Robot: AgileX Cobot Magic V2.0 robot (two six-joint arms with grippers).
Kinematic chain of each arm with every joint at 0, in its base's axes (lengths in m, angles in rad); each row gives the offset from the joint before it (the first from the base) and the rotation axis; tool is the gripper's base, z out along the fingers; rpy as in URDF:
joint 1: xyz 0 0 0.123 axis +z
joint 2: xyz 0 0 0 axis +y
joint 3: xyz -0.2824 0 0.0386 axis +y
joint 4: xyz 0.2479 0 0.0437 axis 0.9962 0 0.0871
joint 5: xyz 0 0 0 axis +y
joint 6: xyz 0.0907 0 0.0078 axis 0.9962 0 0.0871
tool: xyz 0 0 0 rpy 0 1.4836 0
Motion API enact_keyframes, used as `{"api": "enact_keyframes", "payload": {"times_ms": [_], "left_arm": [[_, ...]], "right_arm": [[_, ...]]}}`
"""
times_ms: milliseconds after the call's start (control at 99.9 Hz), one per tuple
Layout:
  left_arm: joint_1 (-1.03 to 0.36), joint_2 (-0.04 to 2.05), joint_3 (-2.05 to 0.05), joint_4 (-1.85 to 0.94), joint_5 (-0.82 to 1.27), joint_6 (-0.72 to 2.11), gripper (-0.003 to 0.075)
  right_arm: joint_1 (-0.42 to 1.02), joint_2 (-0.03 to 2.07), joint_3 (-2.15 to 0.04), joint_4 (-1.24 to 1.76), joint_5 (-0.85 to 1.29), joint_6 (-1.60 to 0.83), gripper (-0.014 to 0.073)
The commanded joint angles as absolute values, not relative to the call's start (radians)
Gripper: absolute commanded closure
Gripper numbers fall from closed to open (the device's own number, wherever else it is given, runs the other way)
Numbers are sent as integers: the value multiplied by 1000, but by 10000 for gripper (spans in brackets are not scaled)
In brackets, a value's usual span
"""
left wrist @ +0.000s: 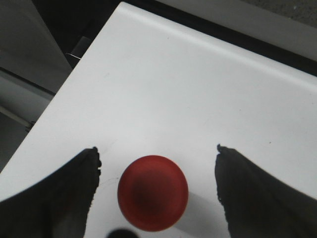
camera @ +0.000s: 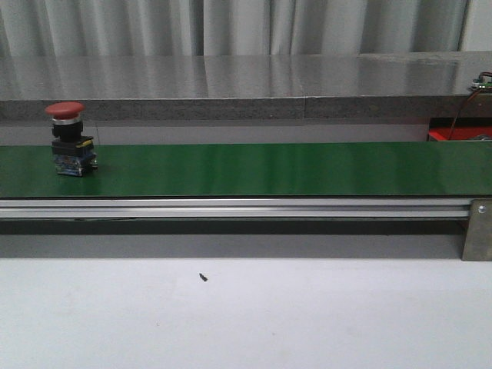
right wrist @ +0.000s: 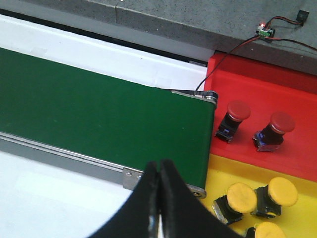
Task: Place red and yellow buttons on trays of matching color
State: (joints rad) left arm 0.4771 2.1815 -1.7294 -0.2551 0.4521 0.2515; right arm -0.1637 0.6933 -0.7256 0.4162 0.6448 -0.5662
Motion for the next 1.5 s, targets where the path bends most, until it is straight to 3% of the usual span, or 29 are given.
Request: {"api": "enact_keyframes", "payload": {"times_ms": [0,500,1071,1491], "left_arm": [[477,2140,-1777,-265,416,244,231],[471,2201,-1779,-266,421,244,255],[466,2203,-1779,-265,406,244,597],[466,2061,-1779,-281,510,244,616]], "right_arm": [[-164,690,-750,433,585,-575,690],[-164,690,-750,433,585,-575,690],[-164,690,-750,433,585,-575,690],[-164,690,-750,433,585,-575,690]]}}
